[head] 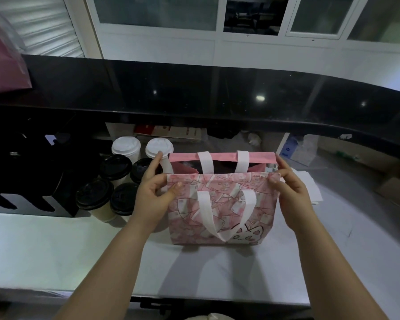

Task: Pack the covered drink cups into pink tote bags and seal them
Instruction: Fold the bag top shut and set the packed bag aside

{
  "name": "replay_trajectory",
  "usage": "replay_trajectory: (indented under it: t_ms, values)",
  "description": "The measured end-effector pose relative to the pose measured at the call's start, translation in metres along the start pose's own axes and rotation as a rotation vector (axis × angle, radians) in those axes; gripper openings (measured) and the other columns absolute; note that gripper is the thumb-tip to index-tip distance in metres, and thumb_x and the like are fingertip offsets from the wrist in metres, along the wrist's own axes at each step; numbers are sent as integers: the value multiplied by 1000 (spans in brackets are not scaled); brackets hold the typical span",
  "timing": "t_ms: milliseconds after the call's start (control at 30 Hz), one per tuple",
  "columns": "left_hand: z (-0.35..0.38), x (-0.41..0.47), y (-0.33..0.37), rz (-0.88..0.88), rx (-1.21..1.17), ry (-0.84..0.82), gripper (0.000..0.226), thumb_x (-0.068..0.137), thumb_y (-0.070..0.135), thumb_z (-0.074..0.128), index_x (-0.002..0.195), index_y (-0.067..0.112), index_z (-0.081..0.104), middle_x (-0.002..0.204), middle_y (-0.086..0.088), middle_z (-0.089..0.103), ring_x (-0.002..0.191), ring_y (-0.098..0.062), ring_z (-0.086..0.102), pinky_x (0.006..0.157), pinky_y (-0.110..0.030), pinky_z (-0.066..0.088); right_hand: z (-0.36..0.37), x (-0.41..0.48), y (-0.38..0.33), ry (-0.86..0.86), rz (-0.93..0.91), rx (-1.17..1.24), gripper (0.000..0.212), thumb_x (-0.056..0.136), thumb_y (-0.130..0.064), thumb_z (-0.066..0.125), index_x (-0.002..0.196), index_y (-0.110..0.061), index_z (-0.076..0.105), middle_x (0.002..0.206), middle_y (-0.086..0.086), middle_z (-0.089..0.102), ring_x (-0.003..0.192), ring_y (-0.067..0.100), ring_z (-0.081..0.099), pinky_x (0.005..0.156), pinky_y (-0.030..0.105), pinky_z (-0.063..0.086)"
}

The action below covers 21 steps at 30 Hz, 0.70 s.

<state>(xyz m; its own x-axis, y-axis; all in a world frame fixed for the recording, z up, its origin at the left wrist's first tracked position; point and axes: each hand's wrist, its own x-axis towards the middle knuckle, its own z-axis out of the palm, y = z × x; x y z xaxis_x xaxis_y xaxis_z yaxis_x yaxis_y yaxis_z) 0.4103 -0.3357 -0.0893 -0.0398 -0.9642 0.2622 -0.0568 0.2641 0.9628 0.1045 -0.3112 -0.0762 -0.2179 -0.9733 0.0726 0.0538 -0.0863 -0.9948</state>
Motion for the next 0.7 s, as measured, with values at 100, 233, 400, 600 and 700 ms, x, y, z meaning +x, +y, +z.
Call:
replay_trajectory:
  t_ms: [100, 233, 400, 600, 700]
  values:
    - [-3, 17, 0, -41, -55, -93, 19, 80, 17, 75, 94, 29, 79, 143, 37, 39, 142, -14, 36, 109, -56, 39, -4, 16, -2, -87, 51, 58, 21, 93, -4, 53, 73, -11, 53, 144, -11, 48, 117, 21, 58, 94, 38, 50]
    - [5, 27, -6, -84, -45, 47, 25, 80, 10, 78, 99, 27, 78, 137, 24, 52, 137, -15, 44, 110, -52, 40, 1, 20, -6, -85, 47, 106, 22, 94, -3, 49, 75, -12, 54, 117, 1, 64, 95, 21, 65, 74, 27, 54]
    - [20, 26, -8, -50, -102, 176, 29, 75, 5, 82, 92, 28, 78, 107, 1, 73, 107, -20, 67, 95, -49, 54, 0, 12, 5, 77, 6, 19, 20, 93, -11, 59, 77, -20, 66, 108, -3, 70, 94, 18, 66, 78, 32, 56]
    - [23, 26, -7, -159, -200, 319, 25, 64, 9, 88, 74, 24, 70, 83, -4, 74, 81, -22, 71, 82, -46, 59, 5, 2, 8, 182, -84, 55, 18, 87, -11, 67, 80, -25, 74, 86, -6, 73, 80, 9, 69, 67, 19, 54]
    - [22, 24, -6, -131, -209, 327, 36, 56, 16, 89, 68, 29, 58, 73, 2, 65, 73, -18, 62, 75, -38, 56, 7, 1, 10, 222, -140, 101, 11, 80, -9, 72, 81, -20, 68, 81, -7, 71, 77, 9, 66, 69, 21, 55]
